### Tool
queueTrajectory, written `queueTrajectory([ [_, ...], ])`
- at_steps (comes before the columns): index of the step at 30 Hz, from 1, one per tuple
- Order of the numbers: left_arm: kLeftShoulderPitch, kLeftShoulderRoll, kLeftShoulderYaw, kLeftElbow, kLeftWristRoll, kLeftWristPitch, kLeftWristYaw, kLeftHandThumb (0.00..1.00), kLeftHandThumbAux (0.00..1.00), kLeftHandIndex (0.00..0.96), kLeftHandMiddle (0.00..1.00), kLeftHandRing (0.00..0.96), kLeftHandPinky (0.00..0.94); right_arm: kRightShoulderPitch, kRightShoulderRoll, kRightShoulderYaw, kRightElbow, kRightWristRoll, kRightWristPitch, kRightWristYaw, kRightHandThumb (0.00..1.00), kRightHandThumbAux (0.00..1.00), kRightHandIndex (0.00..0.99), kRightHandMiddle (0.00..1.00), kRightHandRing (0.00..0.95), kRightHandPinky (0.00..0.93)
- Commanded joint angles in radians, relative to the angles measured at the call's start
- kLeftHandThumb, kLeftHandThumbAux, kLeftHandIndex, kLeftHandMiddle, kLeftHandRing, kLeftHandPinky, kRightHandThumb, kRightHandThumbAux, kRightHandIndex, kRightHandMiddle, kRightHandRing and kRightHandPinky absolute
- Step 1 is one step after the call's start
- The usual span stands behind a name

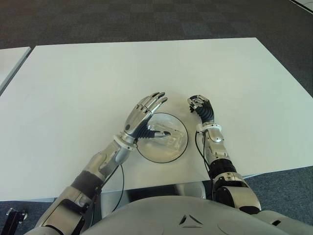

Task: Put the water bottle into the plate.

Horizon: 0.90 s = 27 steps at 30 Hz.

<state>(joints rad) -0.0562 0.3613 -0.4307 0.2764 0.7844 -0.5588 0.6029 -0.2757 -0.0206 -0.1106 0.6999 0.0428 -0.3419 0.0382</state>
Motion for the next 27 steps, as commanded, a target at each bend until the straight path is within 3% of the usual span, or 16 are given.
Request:
queueTrajectory([
  [1, 0.005, -0.026, 0.054, 0.079, -0.098, -0.067, 0.026, 0.000, 0.490, 0.000, 0.000, 0.000, 0.000, 0.013, 0.004, -0.005, 0.022, 0.010, 0.026, -0.001, 0.706, 0.728, 0.438, 0.692, 0.677, 0.675],
  [8, 0.022, -0.042, 0.163, 0.112, -0.255, -0.085, -0.024, 0.000, 0.495, 0.000, 0.000, 0.000, 0.000, 0.013, 0.003, -0.003, 0.028, 0.008, 0.016, 0.001, 0.706, 0.728, 0.438, 0.688, 0.674, 0.678],
  [14, 0.089, -0.107, 0.246, 0.078, -0.406, 0.035, -0.112, 0.000, 0.521, 0.000, 0.000, 0.000, 0.000, 0.011, 0.004, -0.001, 0.031, 0.007, 0.014, 0.000, 0.707, 0.728, 0.438, 0.686, 0.675, 0.680],
  [20, 0.088, -0.157, 0.305, 0.076, -0.480, 0.108, -0.158, 0.000, 0.533, 0.000, 0.000, 0.000, 0.000, 0.013, 0.004, 0.000, 0.031, 0.003, 0.013, -0.007, 0.707, 0.729, 0.438, 0.688, 0.677, 0.684],
  [27, 0.035, -0.161, 0.364, 0.265, -0.517, 0.051, -0.157, 0.000, 0.548, 0.000, 0.000, 0.000, 0.000, 0.014, 0.005, 0.002, 0.031, 0.002, 0.010, -0.010, 0.707, 0.729, 0.438, 0.691, 0.682, 0.691],
])
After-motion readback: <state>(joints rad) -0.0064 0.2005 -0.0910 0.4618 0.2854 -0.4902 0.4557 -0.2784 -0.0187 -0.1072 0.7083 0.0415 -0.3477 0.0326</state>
